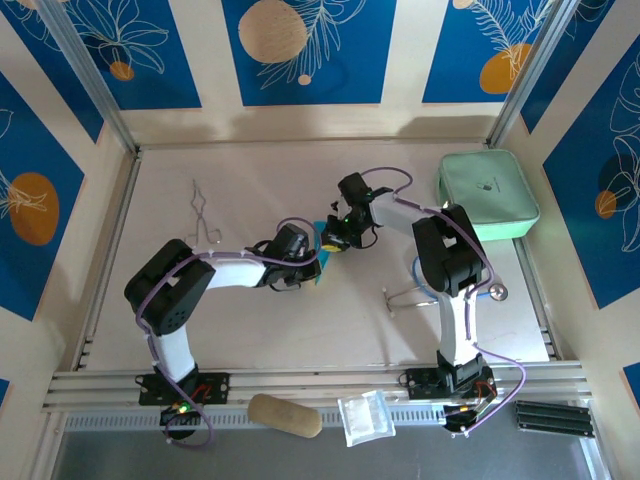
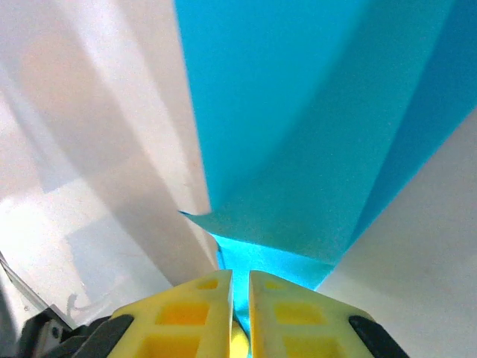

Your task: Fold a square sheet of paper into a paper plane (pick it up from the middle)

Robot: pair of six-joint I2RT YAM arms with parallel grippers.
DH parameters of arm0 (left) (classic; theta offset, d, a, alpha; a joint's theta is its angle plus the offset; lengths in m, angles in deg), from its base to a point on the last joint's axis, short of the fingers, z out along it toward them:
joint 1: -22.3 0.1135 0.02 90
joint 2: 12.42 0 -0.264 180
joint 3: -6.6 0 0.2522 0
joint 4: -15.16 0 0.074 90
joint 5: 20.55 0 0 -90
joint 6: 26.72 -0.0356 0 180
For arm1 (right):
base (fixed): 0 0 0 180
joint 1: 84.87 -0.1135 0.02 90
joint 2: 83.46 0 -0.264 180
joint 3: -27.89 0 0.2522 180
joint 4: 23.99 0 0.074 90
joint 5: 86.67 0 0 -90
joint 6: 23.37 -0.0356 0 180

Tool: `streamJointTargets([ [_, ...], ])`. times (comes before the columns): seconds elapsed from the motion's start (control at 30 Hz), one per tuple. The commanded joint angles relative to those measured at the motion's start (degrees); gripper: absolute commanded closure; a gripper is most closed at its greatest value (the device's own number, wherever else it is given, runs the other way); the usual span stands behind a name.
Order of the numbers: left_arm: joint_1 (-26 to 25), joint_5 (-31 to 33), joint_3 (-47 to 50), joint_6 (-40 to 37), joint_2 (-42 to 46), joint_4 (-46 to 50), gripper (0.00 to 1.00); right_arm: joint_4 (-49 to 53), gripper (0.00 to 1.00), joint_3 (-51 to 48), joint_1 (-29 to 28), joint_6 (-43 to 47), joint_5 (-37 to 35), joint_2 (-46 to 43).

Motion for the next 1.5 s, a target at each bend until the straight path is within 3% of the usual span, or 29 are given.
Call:
streamJointTargets([
  [0.0, 0.46, 1.04, 2.05, 0.52, -1.02, 3.31, 1.0, -0.56, 0.85, 1.33, 0.5, 3.61, 1.18, -0.93],
  [0.3, 0.74, 0.27, 2.23, 0.27, -1.26, 3.36, 1.0, -1.56, 0.85, 4.05, 0.44, 6.94, 2.3, 2.69],
  [0.9, 0.97, -0.96, 2.76, -0.87, -0.01, 4.75, 1.0, 3.0, 0.86, 8.95, 1.33, 6.08, -5.73, 10.14],
  [1.07, 1.72, -2.7, 1.73, -3.48, 2.76, 2.55, 1.0, 3.76, 0.87, 6.04, 1.45, 2.68, -7.27, 10.01],
  [1.2, 2.5, -3.01, -0.67, -4.3, 4.15, -0.08, 0.93, 3.91, 0.89, 2.21, 1.47, -3.03, -8.3, 8.03],
  [1.47, 2.86, -2.14, -5.76, -2.28, -2.15, -1.8, 0.9, 1.74, 0.89, -2.72, 1.78, -12.47, -7.94, 3.12],
])
